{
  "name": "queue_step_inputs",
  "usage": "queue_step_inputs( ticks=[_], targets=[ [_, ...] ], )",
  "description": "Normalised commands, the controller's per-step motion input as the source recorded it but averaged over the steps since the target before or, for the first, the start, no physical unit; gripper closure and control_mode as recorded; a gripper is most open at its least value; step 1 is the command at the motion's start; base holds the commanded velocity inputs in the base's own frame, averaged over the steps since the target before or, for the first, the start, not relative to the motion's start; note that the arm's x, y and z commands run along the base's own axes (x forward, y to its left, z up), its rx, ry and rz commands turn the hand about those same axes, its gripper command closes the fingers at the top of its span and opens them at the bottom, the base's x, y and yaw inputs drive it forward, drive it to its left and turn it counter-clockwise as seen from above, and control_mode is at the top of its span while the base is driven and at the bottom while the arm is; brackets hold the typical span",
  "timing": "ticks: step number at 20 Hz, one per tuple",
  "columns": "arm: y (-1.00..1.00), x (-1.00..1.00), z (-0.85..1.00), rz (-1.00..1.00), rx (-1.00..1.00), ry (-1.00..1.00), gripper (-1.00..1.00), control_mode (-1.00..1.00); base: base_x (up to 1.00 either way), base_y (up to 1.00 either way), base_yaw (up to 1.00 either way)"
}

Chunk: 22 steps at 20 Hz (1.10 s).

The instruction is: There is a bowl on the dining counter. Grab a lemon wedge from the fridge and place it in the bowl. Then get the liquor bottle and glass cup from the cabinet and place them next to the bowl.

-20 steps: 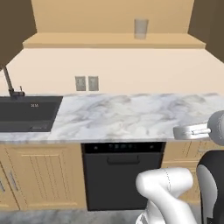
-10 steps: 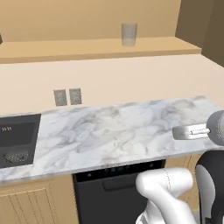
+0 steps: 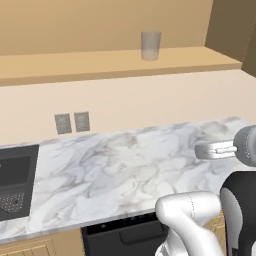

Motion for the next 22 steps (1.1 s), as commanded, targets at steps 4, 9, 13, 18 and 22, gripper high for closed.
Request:
queue_step_inputs(
  ticks=[4, 9, 13, 18, 22],
  targets=[
    [0.0, 0.0, 0.0, 0.0, 0.0, 0.0, -1.0, 1.0, 0.79, 0.03, 0.18],
    [0.0, 0.1, -0.03, 0.0, 0.0, 0.0, -1.0, -1.0, 0.12, 0.0, 0.02],
    [0.0, 0.2, 0.11, 0.27, -0.02, -0.11, -1.0, -1.0, 0.0, 0.0, 0.0],
    [-0.01, 0.05, 0.58, 0.4, -0.15, -0.18, -1.0, -1.0, 0.0, 0.0, 0.0],
    [0.06, 0.06, 0.7, 0.31, -0.23, -0.11, -1.0, -1.0, 0.0, 0.0, 0.0]
  ],
)
